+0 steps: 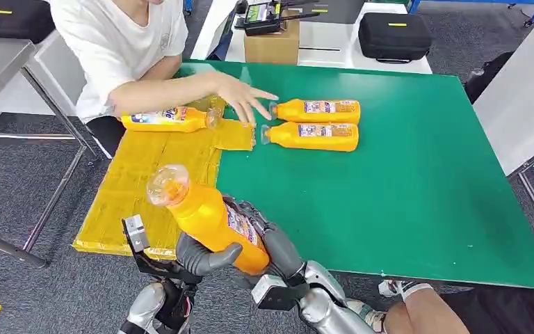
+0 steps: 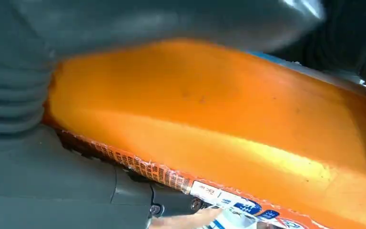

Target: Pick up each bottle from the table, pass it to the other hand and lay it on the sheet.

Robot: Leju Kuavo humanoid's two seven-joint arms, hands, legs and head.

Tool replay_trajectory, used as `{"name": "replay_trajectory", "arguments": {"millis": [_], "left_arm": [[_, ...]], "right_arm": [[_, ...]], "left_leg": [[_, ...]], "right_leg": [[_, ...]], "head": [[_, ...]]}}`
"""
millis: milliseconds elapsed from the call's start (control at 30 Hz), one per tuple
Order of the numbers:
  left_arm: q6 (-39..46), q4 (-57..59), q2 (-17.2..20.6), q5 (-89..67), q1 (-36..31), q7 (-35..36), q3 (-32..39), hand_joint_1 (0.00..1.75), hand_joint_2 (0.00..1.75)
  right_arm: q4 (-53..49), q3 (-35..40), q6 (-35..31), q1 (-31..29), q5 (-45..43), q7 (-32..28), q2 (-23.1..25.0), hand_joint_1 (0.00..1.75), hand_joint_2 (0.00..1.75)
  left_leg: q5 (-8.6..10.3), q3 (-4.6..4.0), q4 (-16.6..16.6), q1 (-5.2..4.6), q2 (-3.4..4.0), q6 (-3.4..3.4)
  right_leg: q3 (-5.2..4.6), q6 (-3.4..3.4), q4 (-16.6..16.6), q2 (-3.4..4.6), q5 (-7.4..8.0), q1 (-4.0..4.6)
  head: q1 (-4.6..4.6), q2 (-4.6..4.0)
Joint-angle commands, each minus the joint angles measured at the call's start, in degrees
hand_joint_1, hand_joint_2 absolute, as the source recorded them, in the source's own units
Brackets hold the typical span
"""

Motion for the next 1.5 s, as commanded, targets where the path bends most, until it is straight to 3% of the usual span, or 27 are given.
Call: {"name": "replay_trajectory", "arguments": {"millis": [33, 100, 200, 300, 433, 500, 600, 700, 767, 933, 1167, 1267, 1467, 1500], "left_arm": [[-0.19, 2.79, 0.16, 8.25, -2.90, 2.30, 4.24, 1.75, 1.75], [6.09, 3.38, 0.66, 4.35, -2.94, 2.43, 6.87, 1.75, 1.75], [23.11, 6.58, 3.17, -13.18, -5.48, -1.75, 10.34, 1.75, 1.75], [41.17, 11.03, 6.17, -35.56, -9.10, -2.81, 14.94, 1.75, 1.75], [43.27, 12.78, 6.61, -48.16, -10.46, -1.34, 21.31, 1.75, 1.75], [44.65, 13.50, 5.89, -50.07, -11.24, -1.57, 21.79, 1.75, 1.75], [39.27, 14.06, 3.90, -44.17, -12.33, -1.82, 22.04, 1.75, 1.75], [46.93, 16.27, 5.45, -55.28, -13.71, -0.53, 18.10, 1.75, 1.75], [54.35, 20.16, 8.45, -76.79, -15.56, 7.85, 13.75, 1.75, 1.75], [42.54, 32.90, 9.61, -91.47, -22.69, 16.38, 9.86, 1.75, 1.75], [42.90, 34.47, 9.54, -91.66, -23.39, 16.48, 9.91, 1.75, 1.75], [35.72, 40.93, 10.09, -91.51, -26.11, 16.62, 9.10, 1.75, 1.75], [31.74, 48.62, 9.37, -90.51, -29.67, 12.62, 8.22, 1.75, 1.75], [29.49, 49.08, 8.95, -88.80, -30.11, 11.44, 8.74, 1.50, 1.75]], "right_arm": [[-12.95, -4.91, -8.85, 9.31, -0.83, 0.13, -3.17, 0.00, 0.00], [-18.59, -7.06, -12.72, 12.62, 0.18, 0.13, -4.05, 0.00, 0.00], [-24.38, -8.41, -20.67, 16.13, 4.54, 0.13, -4.39, 0.00, 0.00], [-27.24, -7.59, -21.31, 16.61, 7.10, 0.13, -4.38, 0.00, 0.00], [-25.01, -6.84, -18.46, 15.31, 5.30, 0.13, -3.93, 0.00, 0.00], [-23.93, -6.31, -17.81, 14.29, 0.77, 0.13, -4.10, 0.00, 0.00], [-22.91, -6.35, -16.49, 13.58, -4.94, 0.13, -3.97, 0.00, 0.00], [-22.00, -6.14, -16.14, 13.23, -5.23, 0.13, -4.09, 0.00, 0.00], [-22.36, -6.42, -15.20, 13.47, -4.97, 0.13, -4.15, 0.00, 0.00], [-24.19, -9.74, -13.26, 15.54, -2.70, 0.13, -3.52, 0.00, 0.00], [-24.43, -9.90, -13.06, 15.75, -2.59, 0.13, -3.54, 0.00, 0.00], [-24.08, -10.58, -11.90, 16.00, -1.95, 0.13, -3.31, 0.00, 0.00], [-23.89, -10.84, -11.64, 15.72, -3.34, 0.13, -3.98, 0.00, 0.00], [-23.80, -10.70, -11.56, 15.59, -3.90, 0.13, -4.03, 0.00, 0.00]], "left_leg": [[-0.01, 0.07, -0.03, 0.04, -0.21, -0.04], [-0.02, 0.08, -0.04, 0.03, -0.23, -0.04], [-0.03, 0.08, -0.05, 0.02, -0.17, -0.05], [0.00, -0.02, -0.05, 0.02, -0.11, -0.06], [-0.04, 0.17, -0.11, 0.06, 0.12, -0.12], [0.01, 0.07, -0.07, 0.05, 0.00, -0.06], [0.04, 0.01, -0.04, 0.07, -0.01, -0.07], [0.00, 0.14, -0.04, 0.07, -0.09, -0.08], [0.01, 0.10, -0.03, 0.07, -0.13, -0.09], [0.08, 0.07, -0.07, 0.02, -0.30, -0.12], [0.05, 0.02, -0.04, 0.03, -0.03, -0.09], [0.02, 0.09, -0.04, 0.05, -0.07, -0.10], [0.04, 0.03, -0.04, 0.04, -0.06, -0.10], [0.02, 0.08, -0.02, 0.06, -0.14, -0.11]], "right_leg": [[0.16, -0.06, -0.05, -0.25, -0.07, 0.05], [0.16, -0.07, -0.05, -0.27, -0.10, 0.04], [0.16, -0.07, -0.03, -0.21, -0.09, 0.03], [0.06, -0.08, -0.03, -0.14, -0.04, 0.03], [0.13, -0.18, -0.04, 0.04, -0.01, 0.08], [0.08, -0.09, -0.03, -0.06, -0.01, 0.05], [0.04, -0.06, -0.01, -0.04, 0.00, 0.06], [0.23, -0.10, -0.02, -0.17, -0.07, 0.06], [0.21, -0.11, -0.02, -0.19, -0.07, 0.06], [0.19, -0.12, -0.01, -0.33, -0.07, 0.02], [0.04, -0.08, 0.01, -0.10, -0.02, 0.03], [0.15, -0.10, -0.01, -0.17, -0.06, 0.06], [0.09, -0.09, 0.00, -0.12, -0.03, 0.04], [0.18, -0.11, 0.00, -0.20, -0.06, 0.06]], "head": [[0.02, 0.02], [0.00, 0.02], [0.02, 0.02], [0.02, 0.02], [0.00, 0.02], [0.00, 0.00], [0.02, 0.02], [0.02, 0.00], [0.04, 0.02], [0.00, 0.02], [0.04, 0.02], [0.02, 0.02], [0.02, 0.02], [0.02, 0.02]]}}
